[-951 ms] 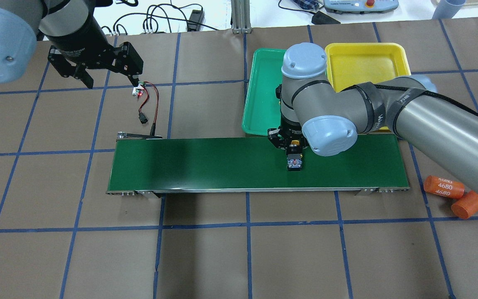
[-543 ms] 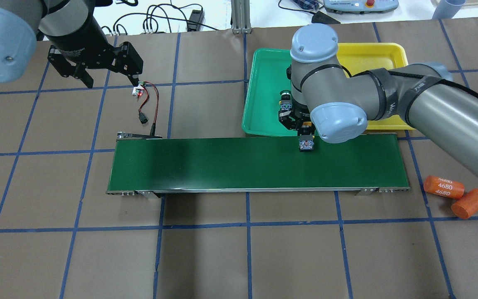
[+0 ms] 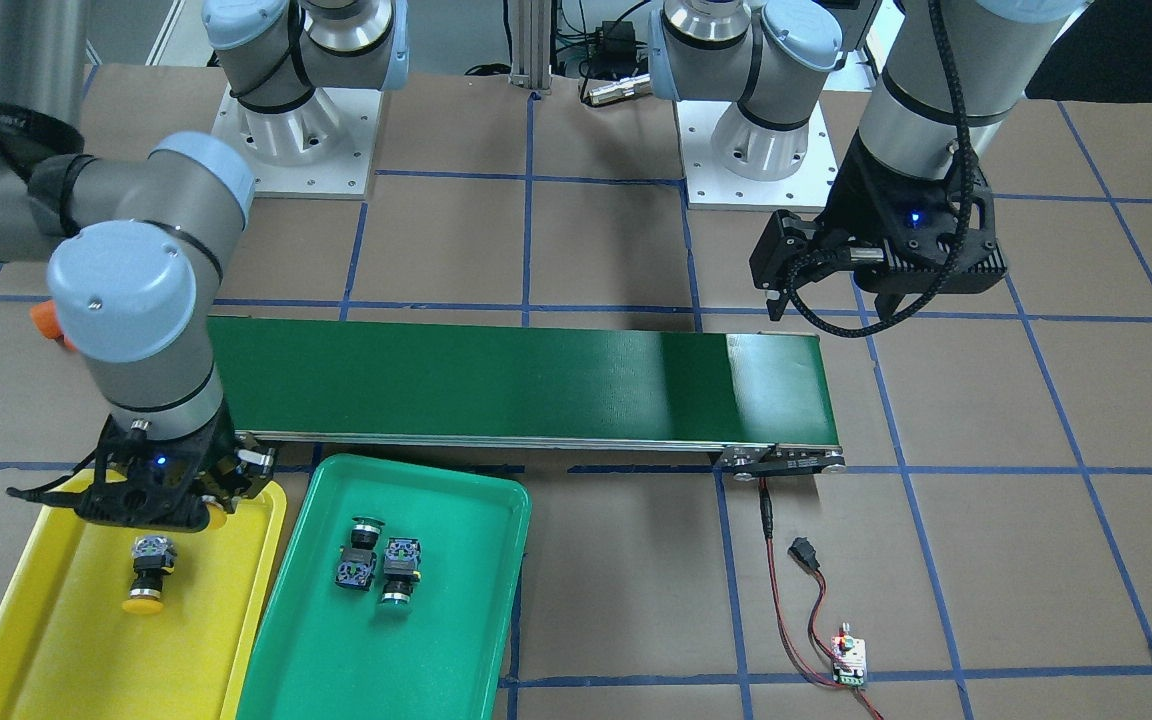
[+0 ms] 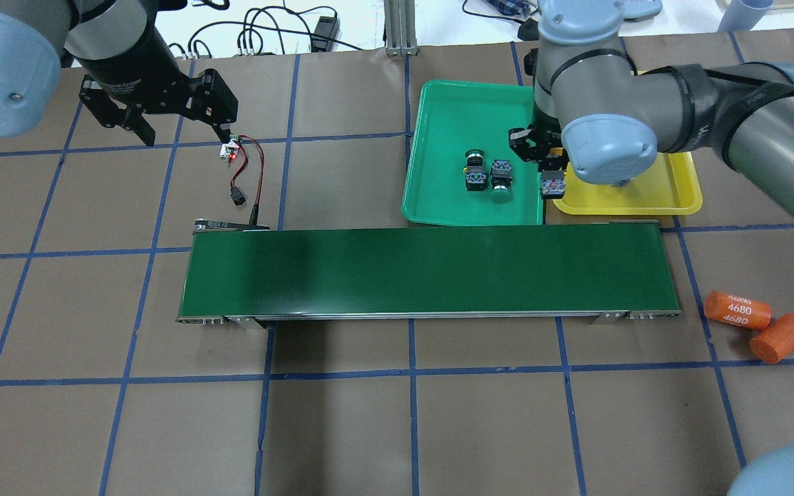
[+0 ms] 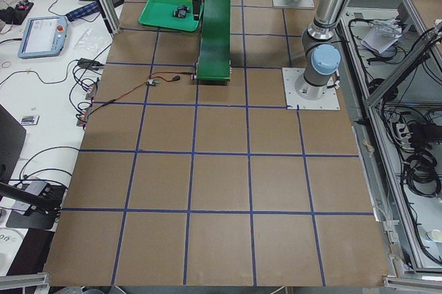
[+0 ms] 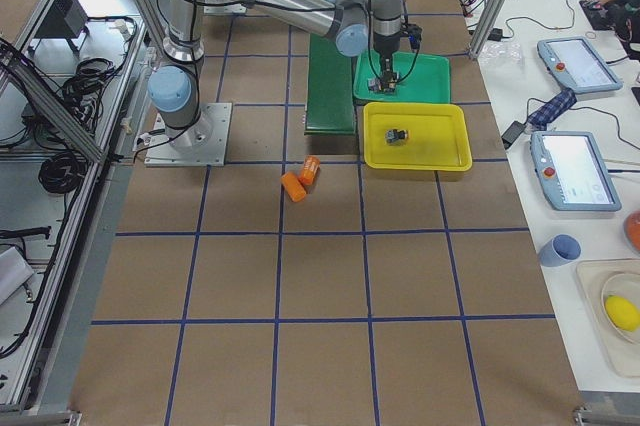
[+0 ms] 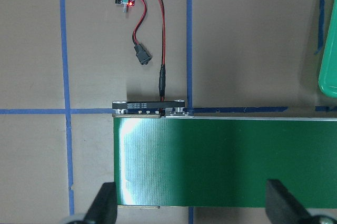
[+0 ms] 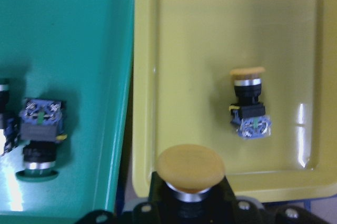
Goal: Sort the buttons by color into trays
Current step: 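Carry the yellow-capped button with the right gripper into the yellow tray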
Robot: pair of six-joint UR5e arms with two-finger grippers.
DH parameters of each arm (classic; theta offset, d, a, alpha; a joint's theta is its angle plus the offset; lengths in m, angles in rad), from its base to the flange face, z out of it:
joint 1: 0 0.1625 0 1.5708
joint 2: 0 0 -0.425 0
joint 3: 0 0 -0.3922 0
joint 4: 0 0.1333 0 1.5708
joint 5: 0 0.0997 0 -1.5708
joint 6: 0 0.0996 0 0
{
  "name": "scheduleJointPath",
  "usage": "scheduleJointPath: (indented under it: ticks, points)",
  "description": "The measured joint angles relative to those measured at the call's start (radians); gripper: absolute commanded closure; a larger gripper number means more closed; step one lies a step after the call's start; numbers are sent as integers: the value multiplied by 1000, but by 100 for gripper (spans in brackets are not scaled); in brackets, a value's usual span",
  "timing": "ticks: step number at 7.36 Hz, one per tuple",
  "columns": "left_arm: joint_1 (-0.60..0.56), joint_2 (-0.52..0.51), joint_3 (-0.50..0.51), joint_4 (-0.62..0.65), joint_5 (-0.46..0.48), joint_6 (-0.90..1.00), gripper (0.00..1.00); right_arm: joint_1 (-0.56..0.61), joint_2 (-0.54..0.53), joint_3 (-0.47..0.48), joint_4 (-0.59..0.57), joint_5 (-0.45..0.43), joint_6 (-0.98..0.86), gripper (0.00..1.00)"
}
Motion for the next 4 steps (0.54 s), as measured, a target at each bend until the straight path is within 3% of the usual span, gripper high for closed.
scheduleJointPath:
  ticks: [1,2,4]
  points:
    - [0,0,0,0,0,0,0,-24,61,-3,-82,1,-45,26]
    - [0,0,0,0,-1,0,0,-34,104,-2,-140,2,-67,0]
    - [0,-2,-1,0,-1,0,0,-38,125,6,-162,1,-80,0]
